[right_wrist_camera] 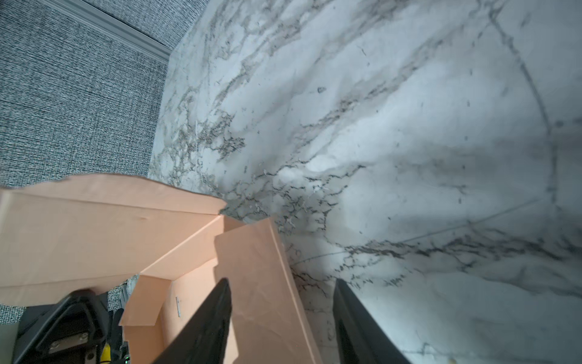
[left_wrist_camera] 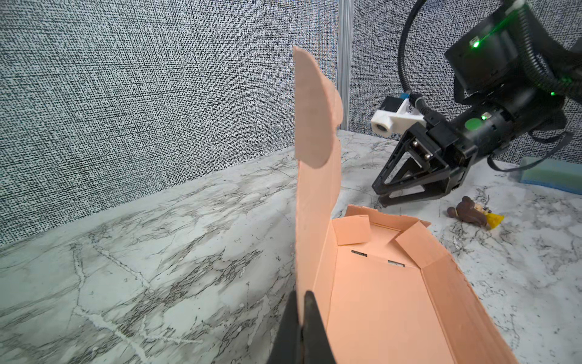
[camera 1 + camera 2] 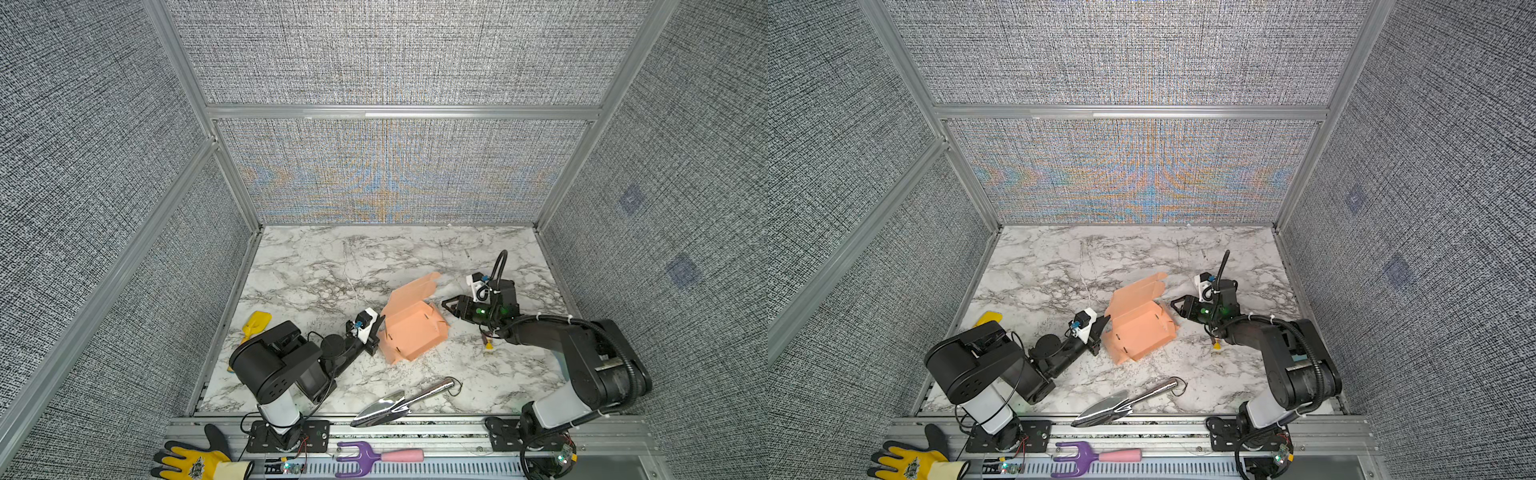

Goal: Assemble paper box
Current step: Fold the bottom flaps of a flat cardboard box at the center of the table.

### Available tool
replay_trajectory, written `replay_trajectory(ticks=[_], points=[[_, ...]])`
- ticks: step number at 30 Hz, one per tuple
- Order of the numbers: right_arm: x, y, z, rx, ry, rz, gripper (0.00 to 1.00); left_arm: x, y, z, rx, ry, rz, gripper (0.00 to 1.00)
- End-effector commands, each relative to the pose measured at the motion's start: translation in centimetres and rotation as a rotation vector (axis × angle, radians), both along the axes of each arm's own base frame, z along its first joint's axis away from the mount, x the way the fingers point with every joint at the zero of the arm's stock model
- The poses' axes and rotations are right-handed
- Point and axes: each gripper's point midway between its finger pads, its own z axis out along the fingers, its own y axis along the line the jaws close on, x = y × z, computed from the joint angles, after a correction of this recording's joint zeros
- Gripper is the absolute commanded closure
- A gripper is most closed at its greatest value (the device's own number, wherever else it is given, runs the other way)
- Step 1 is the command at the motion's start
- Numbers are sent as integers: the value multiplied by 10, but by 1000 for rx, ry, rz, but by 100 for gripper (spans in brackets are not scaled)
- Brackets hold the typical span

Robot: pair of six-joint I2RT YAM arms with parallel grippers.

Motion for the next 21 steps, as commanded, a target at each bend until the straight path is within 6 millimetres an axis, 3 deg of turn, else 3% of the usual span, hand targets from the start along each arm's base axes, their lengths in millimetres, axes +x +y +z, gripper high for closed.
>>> replay_trajectory(ticks=[1, 13, 21], points=[[-3, 1, -12, -4, 32, 11, 47, -2, -1, 15, -42, -42, -13, 100], [-18, 19, -17, 116, 33, 83, 48, -2, -14, 7, -3, -19, -66, 100], [-23, 27, 0, 195, -21, 104, 48, 1, -13, -3, 34, 3, -56, 100]])
